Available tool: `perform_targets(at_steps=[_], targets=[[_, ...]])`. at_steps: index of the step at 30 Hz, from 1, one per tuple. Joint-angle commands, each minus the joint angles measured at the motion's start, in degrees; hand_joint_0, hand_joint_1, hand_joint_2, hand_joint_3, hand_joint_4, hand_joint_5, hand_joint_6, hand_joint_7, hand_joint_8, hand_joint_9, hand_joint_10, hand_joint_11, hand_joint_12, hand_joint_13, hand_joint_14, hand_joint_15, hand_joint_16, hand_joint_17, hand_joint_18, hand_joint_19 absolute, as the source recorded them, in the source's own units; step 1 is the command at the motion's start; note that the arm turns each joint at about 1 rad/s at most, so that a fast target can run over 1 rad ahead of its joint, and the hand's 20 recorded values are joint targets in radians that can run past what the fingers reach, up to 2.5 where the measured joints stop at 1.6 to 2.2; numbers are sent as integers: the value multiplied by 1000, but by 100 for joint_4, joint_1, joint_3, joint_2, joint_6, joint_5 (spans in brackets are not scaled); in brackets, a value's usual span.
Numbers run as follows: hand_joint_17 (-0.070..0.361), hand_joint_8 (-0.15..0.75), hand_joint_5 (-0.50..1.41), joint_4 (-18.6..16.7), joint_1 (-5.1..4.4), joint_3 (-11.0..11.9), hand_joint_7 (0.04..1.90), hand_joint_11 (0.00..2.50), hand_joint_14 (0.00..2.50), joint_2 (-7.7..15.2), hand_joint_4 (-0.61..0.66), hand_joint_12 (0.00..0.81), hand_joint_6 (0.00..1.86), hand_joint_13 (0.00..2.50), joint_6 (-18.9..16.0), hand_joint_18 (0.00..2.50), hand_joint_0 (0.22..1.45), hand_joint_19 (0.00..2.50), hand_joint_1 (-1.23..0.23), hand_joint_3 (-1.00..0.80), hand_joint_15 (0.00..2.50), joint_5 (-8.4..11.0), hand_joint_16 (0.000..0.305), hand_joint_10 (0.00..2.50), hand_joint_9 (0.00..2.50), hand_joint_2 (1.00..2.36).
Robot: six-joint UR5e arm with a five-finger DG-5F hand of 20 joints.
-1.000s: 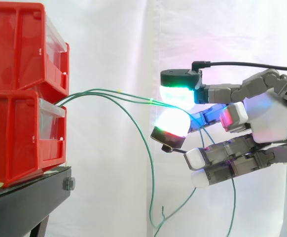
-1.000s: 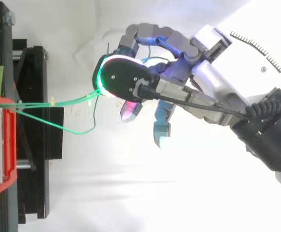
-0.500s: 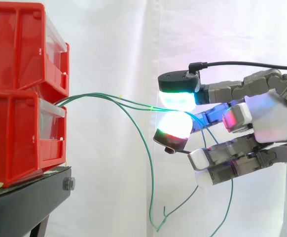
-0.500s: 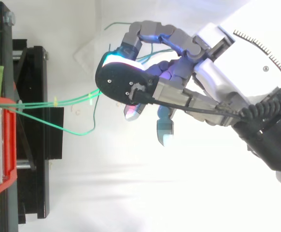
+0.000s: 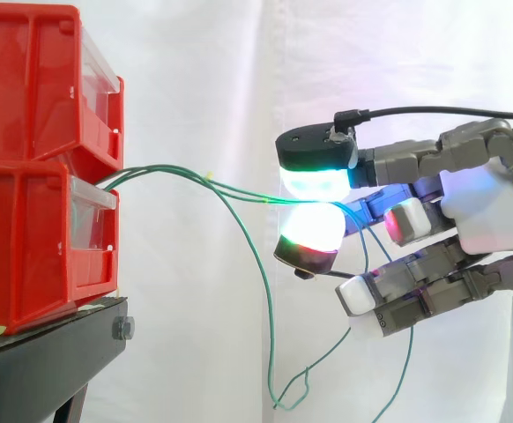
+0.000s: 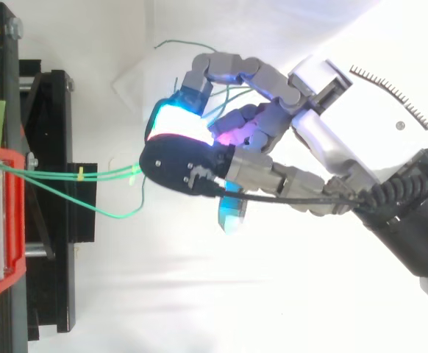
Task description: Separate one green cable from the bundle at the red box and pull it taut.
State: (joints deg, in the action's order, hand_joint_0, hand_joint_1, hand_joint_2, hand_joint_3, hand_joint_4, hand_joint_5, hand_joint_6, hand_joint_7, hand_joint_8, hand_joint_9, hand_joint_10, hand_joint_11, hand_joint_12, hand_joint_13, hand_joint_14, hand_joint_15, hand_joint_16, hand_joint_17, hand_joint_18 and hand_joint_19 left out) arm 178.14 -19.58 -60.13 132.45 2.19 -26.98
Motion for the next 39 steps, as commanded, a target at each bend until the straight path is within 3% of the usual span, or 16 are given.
perform_targets(at_steps=[1, 12, 16, 17, 19, 23, 27, 28, 30, 32, 34, 39], targets=[[145, 268, 114, 1, -37, -7, 1458, 429, 15, 0, 155, 366, 502, 1182, -26, 714, 626, 543, -959, -85, 561, 88, 64, 19, 1752, 1009], [143, 284, 71, 10, -72, -7, 1482, 454, 19, 0, 177, 364, 504, 981, -105, 510, 642, 569, -989, -93, 586, 185, 63, 19, 1483, 1014], [145, 321, -19, 19, -81, 1, 1242, 515, 18, 0, 164, 378, 655, 774, -105, 299, 623, 562, -1006, -100, 598, 237, 65, 19, 1189, 1018], [144, 325, -54, 19, -90, 1, 1117, 518, 19, 0, 169, 378, 718, 725, -105, 251, 602, 559, -1010, -185, 599, 255, 64, 19, 1106, 1017], [145, 331, -62, 19, -98, -7, 1105, 540, 21, 0, 182, 377, 733, 698, -105, 235, 524, 568, -992, -500, 597, 290, 65, 22, 1078, 1000], [175, 378, -43, 19, -107, 1, 1066, 511, 15, 0, 237, 433, 738, 792, -105, 369, 355, 502, -861, -500, 552, 316, 78, 19, 1196, 1000], [190, 387, -11, 19, -107, 1, 1095, 494, 16, 0, 230, 452, 709, 893, -105, 472, 288, 459, -716, -500, 528, 316, 84, 18, 1325, 1000], [192, 368, 10, 19, -116, 1, 1146, 487, 14, 0, 223, 454, 671, 958, -105, 502, 275, 447, -599, -500, 529, 316, 86, 19, 1413, 1000], [190, 335, 63, 19, -116, 1, 1302, 477, 13, 0, 169, 428, 583, 1072, -105, 561, 281, 439, -505, -500, 524, 316, 84, 18, 1595, 1000], [178, 295, 105, 19, -116, -7, 1403, 484, 14, 0, 112, 395, 530, 1169, -105, 616, 335, 463, -427, -500, 522, 316, 79, 21, 1759, 1000], [151, 248, 116, 19, -116, -7, 1370, 523, 17, 0, 44, 343, 540, 1231, -105, 611, 421, 516, -362, -500, 544, 334, 67, 22, 1850, 1000], [103, 190, 141, 27, -107, 1, 1378, 596, 18, -9, 7, 281, 501, 1266, -105, 676, 640, 615, -487, -500, 602, 360, 46, 24, 1952, 1000]])
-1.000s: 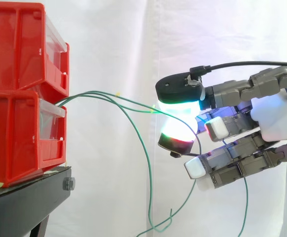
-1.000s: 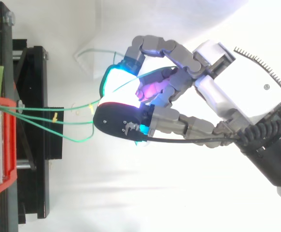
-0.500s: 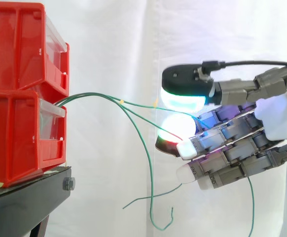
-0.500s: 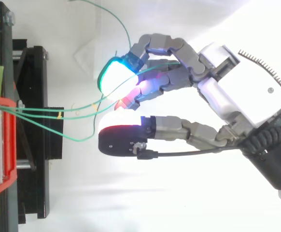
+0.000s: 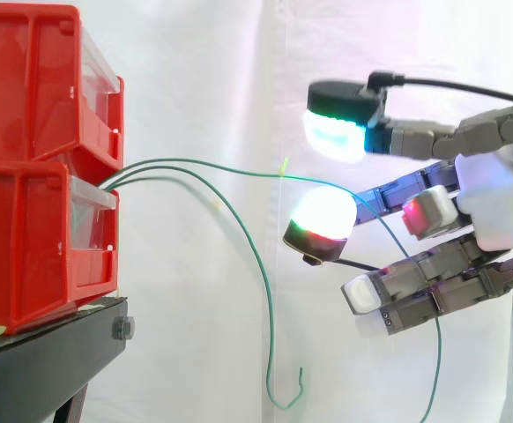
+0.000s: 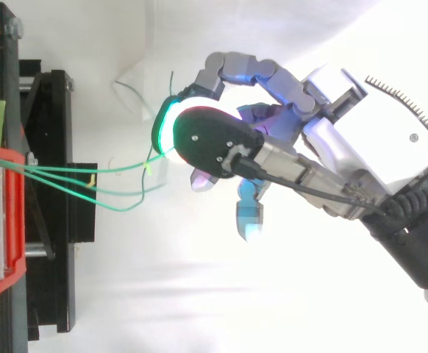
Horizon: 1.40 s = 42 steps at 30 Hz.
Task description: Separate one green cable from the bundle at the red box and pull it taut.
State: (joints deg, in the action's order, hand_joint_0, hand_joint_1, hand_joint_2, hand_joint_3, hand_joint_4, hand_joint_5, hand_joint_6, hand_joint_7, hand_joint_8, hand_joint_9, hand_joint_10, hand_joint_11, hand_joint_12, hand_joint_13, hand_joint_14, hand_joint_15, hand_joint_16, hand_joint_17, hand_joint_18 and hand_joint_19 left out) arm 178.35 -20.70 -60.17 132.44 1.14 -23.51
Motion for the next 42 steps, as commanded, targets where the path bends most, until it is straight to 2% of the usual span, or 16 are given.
perform_targets(at_steps=[1, 2, 5, 18, 25, 30, 36, 39, 42], targets=[[102, 186, 142, 6, 4, 5, 1376, 597, 18, 1, 15, 279, 501, 1273, 0, 689, 670, 619, -523, -500, 610, 14, 45, 24, 1959, 1000], [100, 182, 143, 6, -5, -3, 1366, 619, 18, 1, 24, 279, 502, 1278, 0, 710, 717, 623, -606, -500, 615, 14, 45, 26, 1978, 1000], [97, 190, 144, 6, 4, -3, 1371, 616, 20, 1, 30, 284, 502, 1279, 0, 721, 770, 644, -698, -457, 622, 14, 43, 25, 1979, 1003], [93, 201, 146, -2, -5, -3, 1372, 606, 20, 1, 31, 286, 503, 1266, 0, 714, 795, 700, -753, -270, 649, 40, 41, 26, 1949, 1017], [92, 185, 148, -2, -40, -3, 1367, 549, 19, 1, 2, 274, 504, 1275, -255, 724, 771, 678, -770, -134, 639, 14, 41, 24, 1926, 1021], [93, 192, 149, 6, -110, -3, 1367, 558, 19, 1, -1, 274, 504, 1293, -387, 745, 772, 679, -773, -137, 636, -4, 41, 26, 1937, 1020], [93, 192, 149, 200, -303, -3, 1368, 552, 19, 1, 0, 272, 504, 1305, -422, 763, 772, 684, -774, -134, 642, -136, 41, 22, 1943, 1020], [93, 192, 149, 376, -374, -47, 1368, 560, 20, 1, -2, 277, 504, 1307, -563, 769, 771, 681, -775, -130, 634, -233, 41, 23, 1945, 1020], [92, 191, 149, 463, -462, -214, 1369, 565, 19, -8, -1, 273, 504, 1306, -835, 770, 771, 680, -775, -133, 634, -373, 41, 23, 1943, 1020]])
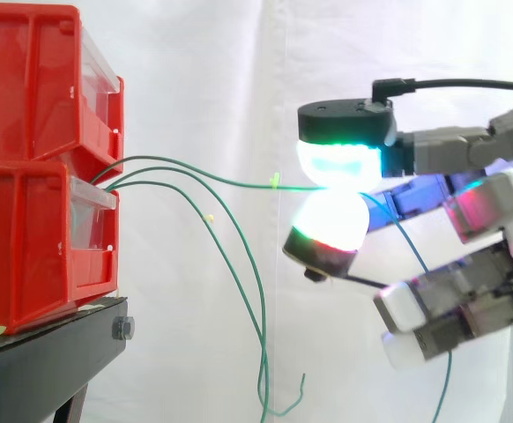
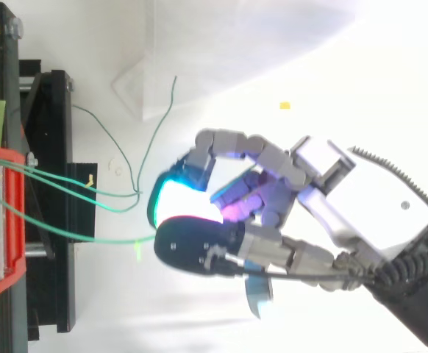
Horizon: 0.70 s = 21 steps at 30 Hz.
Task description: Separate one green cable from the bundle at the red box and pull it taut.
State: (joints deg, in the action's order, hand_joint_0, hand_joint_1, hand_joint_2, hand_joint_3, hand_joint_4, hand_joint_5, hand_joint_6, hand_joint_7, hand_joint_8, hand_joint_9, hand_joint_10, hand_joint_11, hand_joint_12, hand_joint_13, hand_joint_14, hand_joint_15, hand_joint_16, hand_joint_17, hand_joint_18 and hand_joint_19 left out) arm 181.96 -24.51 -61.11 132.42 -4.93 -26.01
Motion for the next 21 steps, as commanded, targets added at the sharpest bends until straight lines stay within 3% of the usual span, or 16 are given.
perform_targets(at_steps=[1, 6, 9, 16, 21], targets=[[92, 190, 149, 111, -116, -235, 1369, 550, 19, 3, -1, 273, 504, 1305, -412, 770, 771, 681, -775, -133, 637, -193, 41, 22, 1941, 1020], [92, 184, 149, 111, -186, -604, 1369, 558, 19, -6, -2, 274, 504, 1308, -939, 770, 771, 680, -775, -134, 640, -475, 41, 24, 1941, 1019], [92, 190, 149, 94, -203, -727, 1369, 556, 20, 3, -2, 273, 504, 1305, -1071, 770, 772, 682, -776, -138, 640, -580, 41, 24, 1941, 1019], [91, 193, 148, 103, -186, -1131, 1373, 559, 18, 3, -8, 268, 504, 1302, -1528, 774, 771, 686, -775, -141, 637, -809, 40, 23, 1941, 1019], [90, 186, 148, 138, -159, -1263, 1378, 567, 20, -6, -14, 265, 504, 1294, -1757, 776, 771, 683, -773, -153, 636, -1011, 40, 23, 1939, 1019]])
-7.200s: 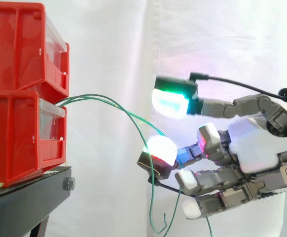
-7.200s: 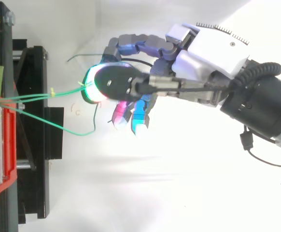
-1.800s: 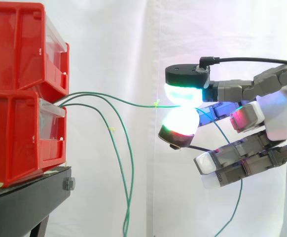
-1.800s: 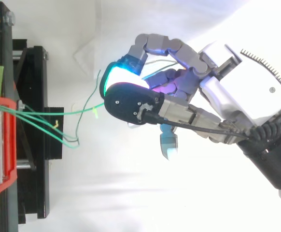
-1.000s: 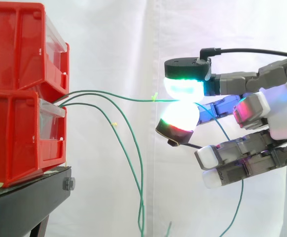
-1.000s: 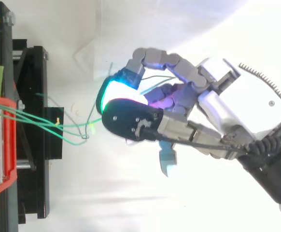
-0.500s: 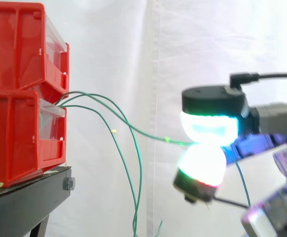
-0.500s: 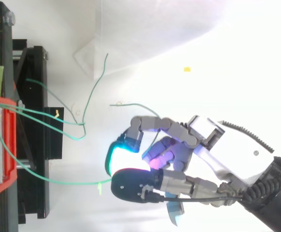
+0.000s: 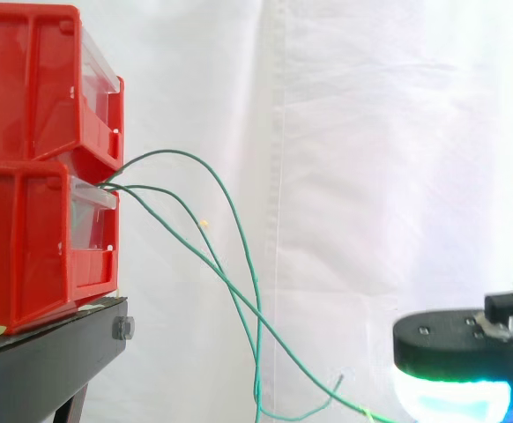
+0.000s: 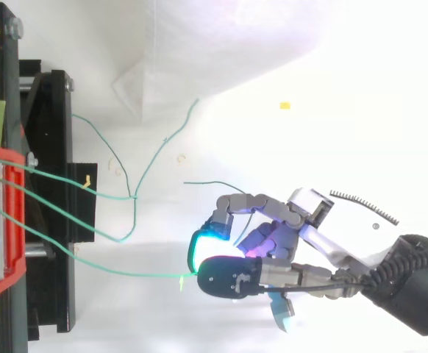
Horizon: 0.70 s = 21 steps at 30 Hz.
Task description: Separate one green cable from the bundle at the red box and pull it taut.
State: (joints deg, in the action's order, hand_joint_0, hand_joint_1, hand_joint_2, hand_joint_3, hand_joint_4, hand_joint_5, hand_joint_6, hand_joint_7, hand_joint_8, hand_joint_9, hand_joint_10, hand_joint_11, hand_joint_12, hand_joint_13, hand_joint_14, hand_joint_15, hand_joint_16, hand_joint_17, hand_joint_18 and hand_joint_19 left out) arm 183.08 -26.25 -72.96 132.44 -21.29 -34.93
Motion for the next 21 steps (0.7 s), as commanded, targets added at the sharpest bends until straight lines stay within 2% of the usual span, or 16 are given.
perform_targets(at_steps=[1, 5, 9, 13, 21], targets=[[90, 195, 148, 43, 14, -78, 1372, 570, 18, -7, -15, 266, 504, 1294, -121, 775, 771, 685, -773, -152, 642, -120, 40, 25, 1936, 1018], [90, 186, 148, 237, 23, -78, 1374, 556, 20, -113, -9, 266, 504, 1290, -121, 771, 771, 683, -772, -154, 642, -146, 40, 23, 1937, 1019], [89, 190, 148, 597, 32, -87, 1374, 549, 18, -254, -15, 266, 504, 1292, -121, 771, 771, 684, -771, -153, 636, -146, 40, 22, 1931, 1019], [89, 185, 148, 1124, 32, -96, 1375, 554, 18, -508, -15, 269, 504, 1290, -121, 772, 770, 684, -771, -153, 638, -146, 40, 22, 1933, 1019], [89, 185, 148, 1537, 23, -96, 1373, 555, 20, -693, -15, 269, 504, 1287, -112, 774, 769, 682, -770, -152, 636, -146, 40, 22, 1932, 1020]])
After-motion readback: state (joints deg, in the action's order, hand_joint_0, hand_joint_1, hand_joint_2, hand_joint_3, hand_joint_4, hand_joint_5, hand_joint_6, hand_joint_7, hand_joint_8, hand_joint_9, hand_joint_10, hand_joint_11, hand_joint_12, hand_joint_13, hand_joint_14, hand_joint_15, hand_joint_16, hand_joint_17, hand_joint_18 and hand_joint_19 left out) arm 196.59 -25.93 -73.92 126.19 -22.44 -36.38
